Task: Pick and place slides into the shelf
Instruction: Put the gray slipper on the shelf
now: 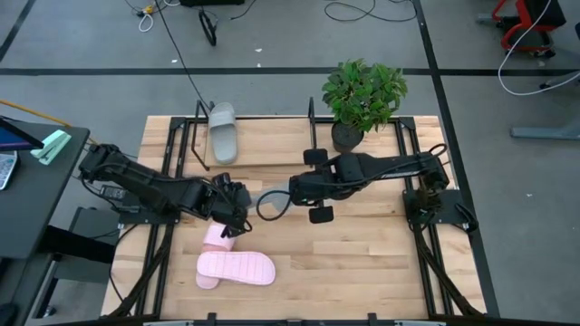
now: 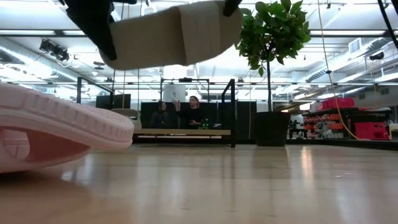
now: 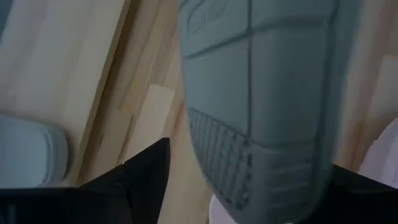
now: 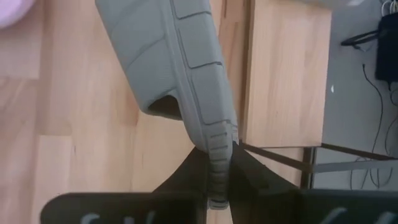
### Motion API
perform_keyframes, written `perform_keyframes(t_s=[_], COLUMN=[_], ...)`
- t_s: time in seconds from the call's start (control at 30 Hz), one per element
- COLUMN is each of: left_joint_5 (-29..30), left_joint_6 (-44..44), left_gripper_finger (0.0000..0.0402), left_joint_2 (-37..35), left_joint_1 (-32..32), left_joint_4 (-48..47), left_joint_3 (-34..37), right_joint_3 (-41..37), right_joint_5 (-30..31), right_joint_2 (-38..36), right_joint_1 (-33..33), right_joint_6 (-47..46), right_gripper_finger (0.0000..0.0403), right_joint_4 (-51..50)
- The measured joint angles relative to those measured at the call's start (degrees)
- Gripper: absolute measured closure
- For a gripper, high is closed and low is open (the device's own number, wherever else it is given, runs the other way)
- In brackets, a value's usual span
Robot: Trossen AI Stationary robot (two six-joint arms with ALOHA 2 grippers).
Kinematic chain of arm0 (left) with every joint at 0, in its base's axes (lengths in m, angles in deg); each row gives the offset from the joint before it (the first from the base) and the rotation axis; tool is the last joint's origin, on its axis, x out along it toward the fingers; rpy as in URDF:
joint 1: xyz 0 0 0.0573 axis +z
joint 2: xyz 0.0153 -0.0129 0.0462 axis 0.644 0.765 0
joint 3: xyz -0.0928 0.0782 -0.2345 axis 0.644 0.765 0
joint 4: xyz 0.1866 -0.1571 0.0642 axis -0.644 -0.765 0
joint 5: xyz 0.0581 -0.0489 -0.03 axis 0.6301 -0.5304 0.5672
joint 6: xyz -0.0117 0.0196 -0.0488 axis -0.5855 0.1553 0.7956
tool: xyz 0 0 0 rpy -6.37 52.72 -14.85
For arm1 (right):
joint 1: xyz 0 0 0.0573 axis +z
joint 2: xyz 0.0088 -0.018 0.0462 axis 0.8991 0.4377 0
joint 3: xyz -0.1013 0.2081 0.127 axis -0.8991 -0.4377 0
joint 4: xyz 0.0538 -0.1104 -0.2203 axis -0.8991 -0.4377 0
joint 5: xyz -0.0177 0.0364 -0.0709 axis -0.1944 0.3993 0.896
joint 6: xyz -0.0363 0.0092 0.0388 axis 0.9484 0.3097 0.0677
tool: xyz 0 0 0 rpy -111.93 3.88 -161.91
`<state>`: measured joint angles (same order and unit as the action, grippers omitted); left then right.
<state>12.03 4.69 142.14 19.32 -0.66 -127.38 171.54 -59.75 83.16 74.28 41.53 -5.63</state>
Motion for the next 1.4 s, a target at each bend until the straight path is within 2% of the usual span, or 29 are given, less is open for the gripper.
perform_keyframes(t_s=[0.07,0.27,0.6,0.93,1.27,1.4], left_joint_5=[3.4,21.3,39.6,43.5,55.4,57.3], left_joint_6=[1.2,3.9,9.9,19.3,27.9,28.4], left_gripper_finger=[0.0137,0.0149,0.0174,0.0192,0.0205,0.021], left_joint_2=[0.0,0.0,0.0,0.0,0.0,0.0], left_joint_1=[-1.2,-6.7,-16.2,-21.7,-23.3,-23.4], left_joint_4=[0.1,0.2,0.5,-0.6,-0.3,-0.1], left_joint_3=[0.0,0.0,0.0,0.9,5.0,5.3], right_joint_3=[1.6,5.3,5.9,6.1,6.2,6.2], right_joint_5=[0.0,-0.2,-0.4,1.9,2.0,1.9], right_joint_2=[0.0,-0.1,-0.1,-2.6,-4.9,-5.0], right_joint_1=[0.0,0.2,0.8,0.8,0.8,0.8], right_joint_6=[0.0,-0.6,-0.4,0.1,-1.0,-1.5], right_gripper_finger=[0.0369,0.0369,0.037,0.037,0.037,0.037], right_joint_4=[0.1,-0.1,-0.2,0.0,1.3,1.1])
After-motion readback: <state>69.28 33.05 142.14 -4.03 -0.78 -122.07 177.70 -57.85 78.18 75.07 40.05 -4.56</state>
